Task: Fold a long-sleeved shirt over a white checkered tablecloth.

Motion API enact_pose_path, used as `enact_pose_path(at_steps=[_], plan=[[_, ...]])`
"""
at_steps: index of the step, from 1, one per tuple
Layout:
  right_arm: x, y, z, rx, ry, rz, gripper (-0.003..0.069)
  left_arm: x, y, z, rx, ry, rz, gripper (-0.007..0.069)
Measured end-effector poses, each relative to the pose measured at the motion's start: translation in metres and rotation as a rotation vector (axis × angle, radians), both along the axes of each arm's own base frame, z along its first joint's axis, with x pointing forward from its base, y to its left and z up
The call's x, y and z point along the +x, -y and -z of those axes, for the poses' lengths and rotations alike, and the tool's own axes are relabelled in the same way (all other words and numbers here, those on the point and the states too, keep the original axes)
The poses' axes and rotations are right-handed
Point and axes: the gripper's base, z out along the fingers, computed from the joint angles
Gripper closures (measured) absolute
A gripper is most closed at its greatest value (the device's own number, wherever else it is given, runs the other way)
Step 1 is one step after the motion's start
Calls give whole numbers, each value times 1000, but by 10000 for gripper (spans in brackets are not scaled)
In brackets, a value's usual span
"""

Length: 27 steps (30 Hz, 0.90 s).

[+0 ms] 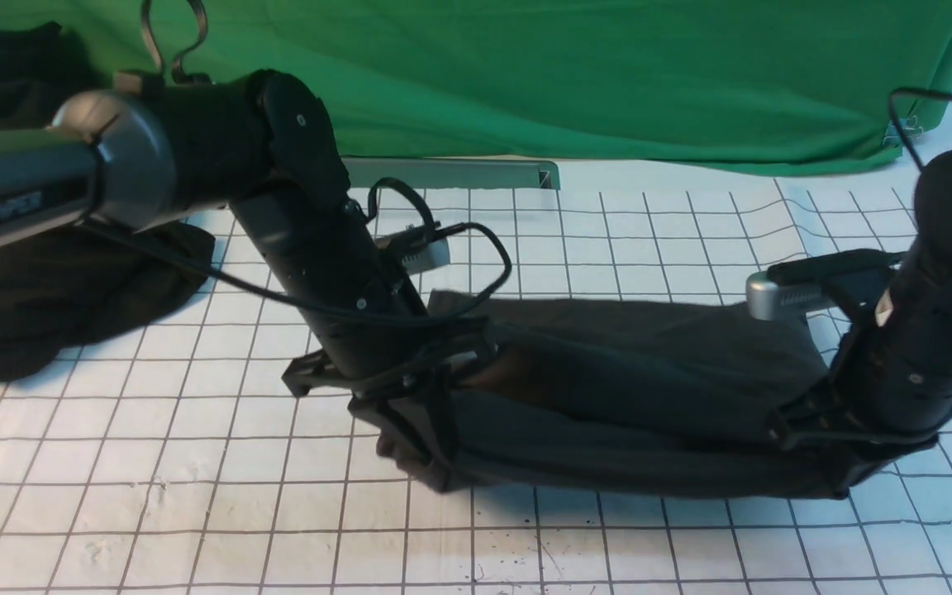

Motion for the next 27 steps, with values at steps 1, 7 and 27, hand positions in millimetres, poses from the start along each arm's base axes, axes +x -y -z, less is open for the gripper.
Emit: enact_pose_path(at_steps=[1, 7, 27], plan=[[-4, 1, -5, -1, -7, 0, 631, -10, 3, -1, 4, -9, 16, 599], [-12, 4, 8, -9, -31, 11, 627, -16, 8, 4, 21, 18, 22, 599], [-29, 12, 44, -32, -37, 10, 311, -28, -1, 27, 95, 26, 18, 272]])
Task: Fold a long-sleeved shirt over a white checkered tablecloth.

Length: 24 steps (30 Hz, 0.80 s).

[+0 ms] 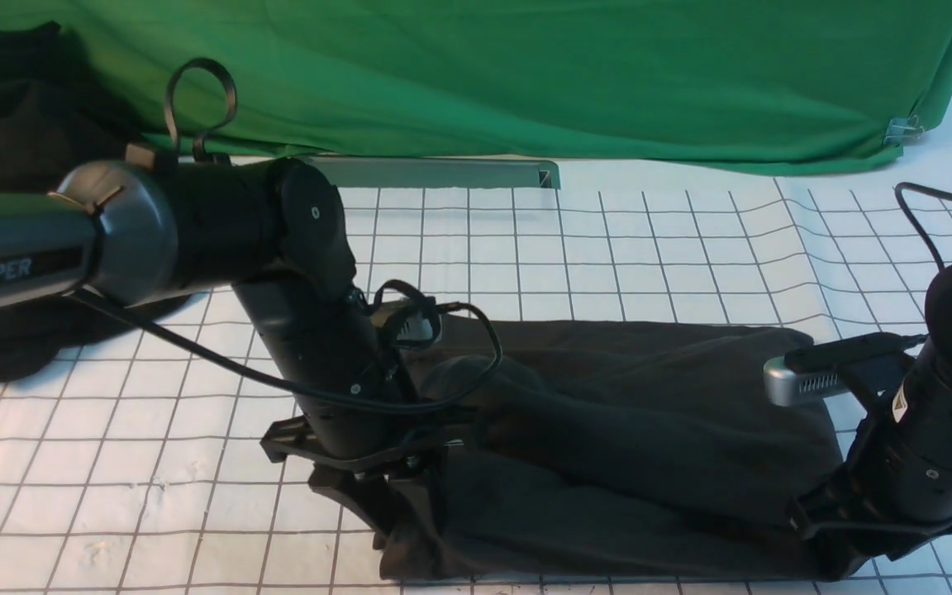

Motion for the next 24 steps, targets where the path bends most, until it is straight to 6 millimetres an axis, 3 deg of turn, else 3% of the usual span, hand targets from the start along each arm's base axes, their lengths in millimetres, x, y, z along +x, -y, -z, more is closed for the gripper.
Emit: enact_pose_path(at_steps=[5, 6, 9, 13, 16, 19, 21, 22, 24], plan=[[3, 1, -16, -31, -23, -15, 207, -3, -3, -30, -21, 95, 12, 130], [6, 1, -28, -33, -12, -19, 148, -4, -5, -49, -42, 148, 16, 92], [10, 1, -55, -42, 12, -34, 67, -10, -9, -77, -70, 233, 20, 55], [7, 2, -83, -27, 88, -45, 92, -20, -13, -97, -89, 277, 25, 50], [-9, 8, -113, 3, 183, -63, 226, -30, -18, -113, -101, 306, 34, 64], [-37, 17, -148, 43, 319, -72, 442, -35, -22, -123, -104, 339, 38, 117], [-50, 22, -162, 60, 378, -76, 523, -37, -24, -127, -101, 355, 40, 153], [-74, 30, -183, 90, 480, -75, 601, -38, -25, -129, -97, 367, 43, 197], [-99, 38, -201, 118, 580, -76, 638, -38, -27, -131, -88, 379, 46, 268]])
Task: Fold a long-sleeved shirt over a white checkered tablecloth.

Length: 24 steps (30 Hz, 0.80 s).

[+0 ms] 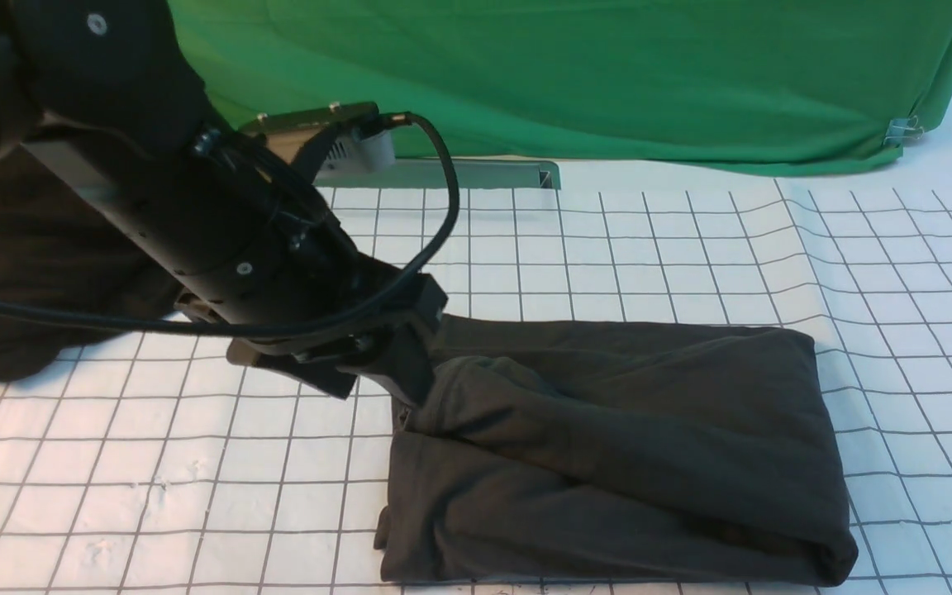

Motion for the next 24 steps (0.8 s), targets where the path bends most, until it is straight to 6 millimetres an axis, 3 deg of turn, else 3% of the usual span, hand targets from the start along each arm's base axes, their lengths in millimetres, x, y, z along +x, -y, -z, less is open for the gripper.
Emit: enact_pose_path(at_steps=[2, 5, 9, 10, 11, 12, 13, 16, 24], plan=[[-34, 12, -19, 31, 136, -17, 651, 1, 0, 0, -1, 7, -2, 331], [-81, 28, -31, 75, 361, -44, 652, 2, 1, -1, -8, 25, -8, 450], [-118, 40, -19, 127, 605, -61, 652, 5, 1, -2, -16, 51, -15, 554], [-124, 42, 1, 145, 672, -64, 652, 6, 1, -2, -22, 64, -19, 589], [-125, 42, 13, 152, 701, -67, 652, 7, 2, -3, -26, 71, -22, 604], [-126, 42, 12, 156, 717, -67, 652, 7, 2, -3, -27, 74, -23, 606], [-123, 41, 30, 159, 729, -70, 652, 8, 2, -3, -29, 86, -19, 615], [-109, 36, 60, 164, 743, -77, 652, 8, 2, -3, -29, 96, -12, 618], [-105, 33, 55, 201, 864, -82, 643, 10, 2, -4, -33, 113, -15, 618]])
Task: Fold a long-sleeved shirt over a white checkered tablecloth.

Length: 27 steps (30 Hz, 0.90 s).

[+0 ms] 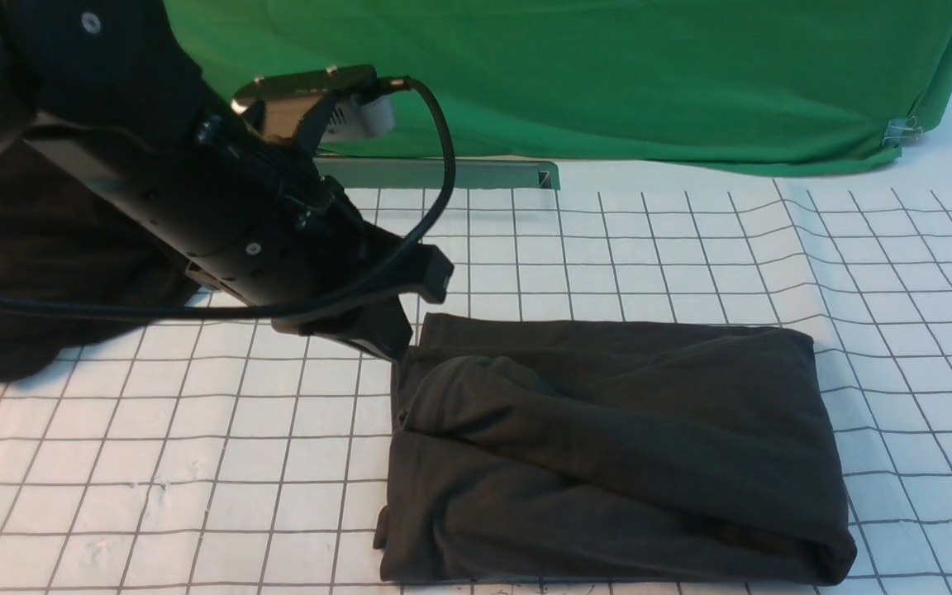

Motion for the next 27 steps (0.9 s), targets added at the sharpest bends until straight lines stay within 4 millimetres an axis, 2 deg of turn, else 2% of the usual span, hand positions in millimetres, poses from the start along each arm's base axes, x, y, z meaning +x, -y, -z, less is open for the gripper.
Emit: enact_pose_path(at_steps=[21, 24, 26, 27], plan=[[1, 0, 1, 4, 8, -1, 589, 4, 0, -2, -3, 51, -12, 618], [7, -3, 15, 6, 19, -5, 580, 5, 0, -2, -6, 56, -13, 618], [9, -4, 34, 10, 34, -10, 571, 5, 0, -2, -7, 59, -14, 618], [9, -4, 36, 11, 36, -10, 571, 5, 0, -2, -7, 60, -14, 618]])
